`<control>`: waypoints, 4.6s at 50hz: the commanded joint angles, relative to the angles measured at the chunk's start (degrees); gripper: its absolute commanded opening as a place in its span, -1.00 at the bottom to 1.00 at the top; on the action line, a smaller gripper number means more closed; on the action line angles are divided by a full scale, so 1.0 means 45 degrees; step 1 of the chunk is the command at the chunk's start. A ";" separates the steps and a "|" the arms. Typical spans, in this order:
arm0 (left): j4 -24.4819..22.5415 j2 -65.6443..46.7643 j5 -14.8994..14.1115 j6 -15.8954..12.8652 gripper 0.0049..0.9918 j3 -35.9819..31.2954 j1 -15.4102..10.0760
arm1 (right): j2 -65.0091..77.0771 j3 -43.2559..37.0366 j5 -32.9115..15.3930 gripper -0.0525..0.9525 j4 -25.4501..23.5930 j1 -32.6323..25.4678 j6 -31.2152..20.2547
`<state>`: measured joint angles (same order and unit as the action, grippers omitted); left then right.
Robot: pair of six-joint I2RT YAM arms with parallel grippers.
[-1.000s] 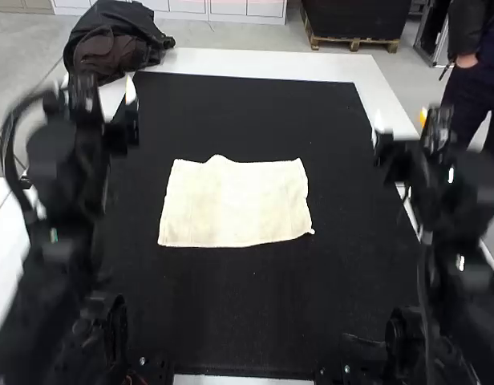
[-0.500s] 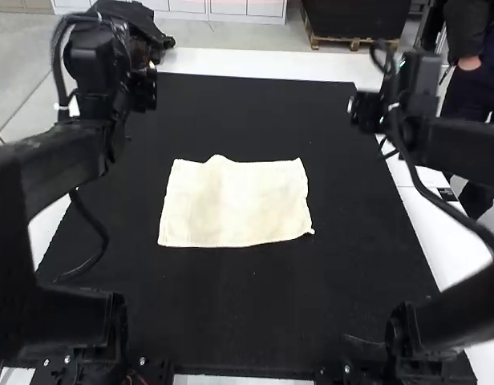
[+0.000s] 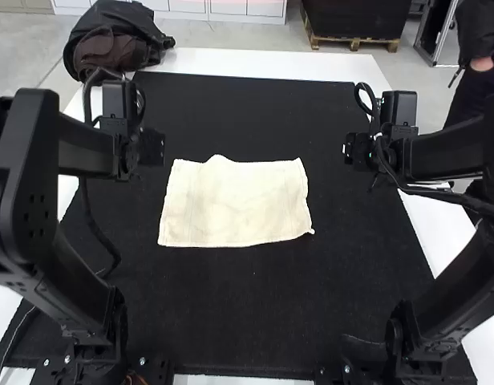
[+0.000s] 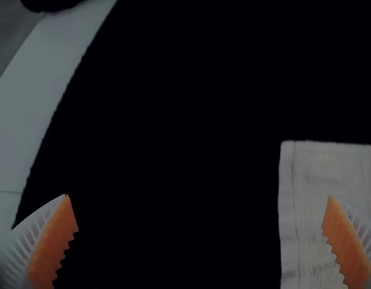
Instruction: Fold the towel.
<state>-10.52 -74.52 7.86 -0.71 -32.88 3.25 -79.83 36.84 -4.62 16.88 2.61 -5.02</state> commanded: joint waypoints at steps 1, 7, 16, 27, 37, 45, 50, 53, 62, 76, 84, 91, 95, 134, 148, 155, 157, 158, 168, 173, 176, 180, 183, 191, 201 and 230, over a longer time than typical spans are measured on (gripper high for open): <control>0.0737 -0.0451 -0.0965 0.0119 0.93 -0.0564 -0.0096 | -0.0052 0.0212 0.0441 0.90 0.0115 0.0513 -0.0643; 0.1557 -0.1096 -0.1609 0.0158 0.93 -0.1032 -0.0018 | -0.0463 0.0524 0.0402 0.91 -0.0022 0.0982 -0.0917; 0.2026 -0.2151 -0.1785 0.0138 0.93 -0.1462 -0.0018 | -0.1244 0.1188 0.0598 0.91 -0.0510 0.1236 -0.0877; 0.2163 -0.3225 -0.1961 0.0177 0.93 -0.1872 0.0001 | -0.2259 0.1774 0.0930 0.91 -0.0881 0.1470 -0.0624; 0.1909 -0.4084 -0.2332 0.0314 0.93 -0.2497 -0.0057 | -0.3197 0.2106 0.0969 0.91 -0.0569 0.1724 -0.0467; 0.1655 -0.4905 -0.2508 0.0314 0.93 -0.3142 -0.0077 | -0.3998 0.2360 0.1066 0.91 -0.0119 0.1763 -0.0331; 0.1655 -0.5373 -0.2508 0.0314 0.93 -0.3493 -0.0077 | -0.4447 0.2575 0.1144 0.91 0.0056 0.1763 -0.0311; 0.1636 -0.5608 -0.2508 0.0353 0.93 -0.3610 -0.0077 | -0.4662 0.2712 0.1184 0.91 0.0174 0.1744 -0.0174; 0.1264 -0.6155 -0.2488 0.0373 0.93 -0.3923 -0.0077 | -0.5365 0.3200 0.1281 0.91 0.0252 0.1783 -0.0116; 0.0972 -0.6741 -0.2488 0.0334 0.93 -0.4157 -0.0096 | -0.6459 0.4001 0.1418 0.91 0.0252 0.1841 0.0001; 0.0913 -0.7033 -0.2488 0.0353 0.93 -0.4450 -0.0096 | -0.6966 0.4450 0.1594 0.91 0.0252 0.1920 0.0216; 0.0932 -0.7307 -0.2488 0.0353 0.93 -0.4724 -0.0096 | -0.7338 0.4782 0.1613 0.91 0.0252 0.2056 0.0294; 0.0932 -0.7405 -0.2488 0.0353 0.93 -0.4821 -0.0096 | -0.7533 0.4938 0.1613 0.91 0.0252 0.2193 0.0353; 0.0132 -0.8205 -0.2488 0.0353 0.93 -0.5056 -0.0174 | -0.9193 0.5876 0.1613 0.91 0.0525 0.2584 0.0529; 0.0151 -0.8537 -0.2488 0.0353 0.93 -0.5075 -0.0311 | -0.9662 0.6130 0.1613 0.91 0.0506 0.2740 0.0529; 0.0112 -0.8616 -0.2469 0.0353 0.93 -0.5075 -0.0311 | -0.9779 0.6188 0.1613 0.91 0.0525 0.2759 0.0529; 0.0112 -0.8616 -0.2449 0.0314 0.93 -0.5075 -0.0331 | -0.9838 0.6208 0.1613 0.91 0.0525 0.2759 0.0529; 0.0112 -0.8635 -0.2430 0.0295 0.93 -0.5075 -0.0311 | -0.9857 0.6208 0.1613 0.91 0.0525 0.2759 0.0529; 0.0190 -0.8733 -0.2430 0.0275 0.93 -0.5075 -0.0311 | -1.0013 0.6247 0.1633 0.91 0.0486 0.2759 0.0509; 0.0171 -0.8772 -0.2371 0.0236 0.86 -0.5056 -0.0311 | -1.0052 0.6266 0.1887 0.91 0.0525 0.2759 0.0509; 0.0112 -0.8889 -0.2352 0.0138 0.56 -0.4997 -0.0331 | -1.0170 0.6403 0.2160 0.42 0.0428 0.2759 0.0548; -0.0064 -0.9162 -0.2254 -0.0037 -0.43 -0.4880 -0.0331 | -1.0228 0.6403 0.2902 -0.95 0.0408 0.2681 0.0509; -0.0474 -0.9397 -0.1961 -0.0057 -0.97 -0.4743 -0.0331 | -1.0287 0.6423 0.3137 -0.94 0.0330 0.2642 0.0587; -0.0786 -0.9494 -0.2156 -0.0057 -0.96 -0.4724 -0.0233 | -1.0267 0.6345 0.3254 -0.94 0.0310 0.2642 0.0568; -0.1099 -0.9221 -0.2449 -0.0037 -0.96 -0.4860 -0.0213 | -1.0033 0.6306 0.3273 -0.94 0.0389 0.2623 0.0939; -0.0825 -0.7795 -0.2898 0.0177 -0.96 -0.4841 0.0060 | -0.8197 0.5934 0.3312 -0.94 0.0447 0.2056 0.1251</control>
<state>-13.96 -112.81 -4.40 -0.27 -54.24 2.35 -120.27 64.12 9.10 18.63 13.52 0.03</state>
